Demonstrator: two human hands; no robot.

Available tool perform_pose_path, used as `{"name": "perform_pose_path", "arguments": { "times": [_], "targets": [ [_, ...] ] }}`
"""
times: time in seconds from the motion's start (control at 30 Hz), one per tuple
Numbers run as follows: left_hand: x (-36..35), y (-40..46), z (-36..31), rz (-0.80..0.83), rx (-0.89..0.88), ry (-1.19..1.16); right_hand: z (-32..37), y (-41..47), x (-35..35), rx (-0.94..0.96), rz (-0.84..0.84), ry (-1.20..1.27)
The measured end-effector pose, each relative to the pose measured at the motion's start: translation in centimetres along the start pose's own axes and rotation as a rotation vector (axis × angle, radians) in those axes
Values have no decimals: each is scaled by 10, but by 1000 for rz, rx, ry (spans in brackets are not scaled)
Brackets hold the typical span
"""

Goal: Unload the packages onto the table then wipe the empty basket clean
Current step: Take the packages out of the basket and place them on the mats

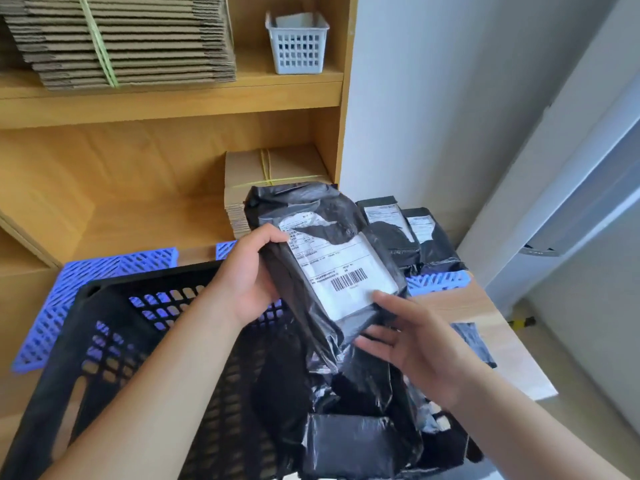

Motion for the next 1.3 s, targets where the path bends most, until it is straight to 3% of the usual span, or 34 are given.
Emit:
{"name": "perform_pose_path", "arguments": {
  "times": [0.33, 0.43, 0.5, 0.57, 0.67, 0.73, 0.87, 1.13, 1.3],
  "targets": [
    [-105, 68, 26, 112, 112, 67, 80, 37, 90, -61, 2, 53],
    [-133, 99, 39, 103, 27, 138, 103, 53, 118, -22, 21, 82],
    [-141, 125, 51, -18, -134, 371, 112, 75, 140, -20, -7, 191],
    [-142, 147, 68, -150, -259, 785, 121, 107, 170, -14, -49, 332],
    [-146, 167, 90, -234, -293, 1419, 137, 152, 212, 10, -150, 485],
    [-152, 174, 99, -287, -284, 1609, 148, 177, 233, -20, -252, 493],
    [-151, 181, 106, -390, -262, 1696, 166, 226, 269, -67, -378, 322],
    [-152, 181, 108, -473, -287, 1674, 190, 286, 285, -145, -401, 133],
    [-152, 182, 109, -475, -291, 1662, 188, 299, 291, -193, -493, -192]
  ]
}}
Point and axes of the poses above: each hand's wrist, its own y-axis towards the middle knuckle, its own x-axis out of the back of the hand, z = x × y, the point moved 1 cm from there along y, towards the middle knuckle, and after that the axes turned 6 degrees about -x, right-handed, at the moved point
